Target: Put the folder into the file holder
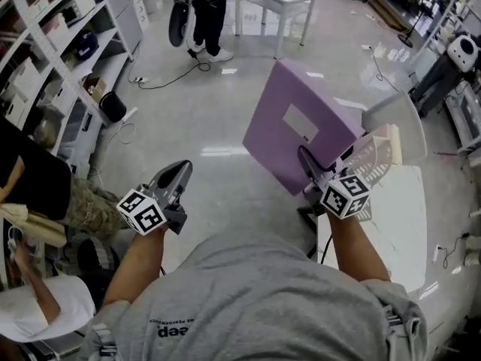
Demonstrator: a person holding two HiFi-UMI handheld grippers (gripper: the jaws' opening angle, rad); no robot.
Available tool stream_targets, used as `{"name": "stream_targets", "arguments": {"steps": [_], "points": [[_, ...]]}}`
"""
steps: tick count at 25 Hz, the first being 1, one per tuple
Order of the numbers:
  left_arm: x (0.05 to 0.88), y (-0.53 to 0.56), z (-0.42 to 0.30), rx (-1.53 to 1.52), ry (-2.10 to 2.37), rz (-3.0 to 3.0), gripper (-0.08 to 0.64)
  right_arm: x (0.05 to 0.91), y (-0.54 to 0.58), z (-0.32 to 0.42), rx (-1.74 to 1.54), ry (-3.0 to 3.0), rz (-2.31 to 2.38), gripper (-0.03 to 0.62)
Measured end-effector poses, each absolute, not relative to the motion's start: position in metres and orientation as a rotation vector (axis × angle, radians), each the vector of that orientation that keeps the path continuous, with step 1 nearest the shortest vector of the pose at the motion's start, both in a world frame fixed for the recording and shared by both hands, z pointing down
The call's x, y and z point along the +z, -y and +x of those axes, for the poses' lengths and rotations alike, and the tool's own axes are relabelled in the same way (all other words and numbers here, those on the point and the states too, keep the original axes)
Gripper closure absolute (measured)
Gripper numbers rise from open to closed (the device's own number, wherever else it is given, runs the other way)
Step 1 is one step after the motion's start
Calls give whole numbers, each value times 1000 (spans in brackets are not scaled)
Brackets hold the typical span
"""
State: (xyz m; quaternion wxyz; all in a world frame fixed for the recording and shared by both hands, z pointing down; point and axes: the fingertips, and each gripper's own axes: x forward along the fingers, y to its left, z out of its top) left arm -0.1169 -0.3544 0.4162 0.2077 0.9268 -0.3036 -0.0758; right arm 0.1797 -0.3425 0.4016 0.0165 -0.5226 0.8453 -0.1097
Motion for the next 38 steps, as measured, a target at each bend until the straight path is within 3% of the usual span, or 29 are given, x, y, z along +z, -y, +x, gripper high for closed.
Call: {"name": "stream_targets", "arguments": {"steps": [9, 22, 29, 38], "points": [[411, 403, -79, -177, 558, 2712, 500, 361, 324, 203, -226, -2415, -1831, 477], [386, 367, 162, -172, 12, 2802, 500, 244, 169, 402, 79, -1971, -2282, 478], [394, 339, 235, -130, -151, 2784, 500, 257, 135, 451, 96, -1848, -2396, 479], [412, 325, 268, -79, -199, 2757, 500, 299, 134, 467, 30, -1875, -2421, 479]]}}
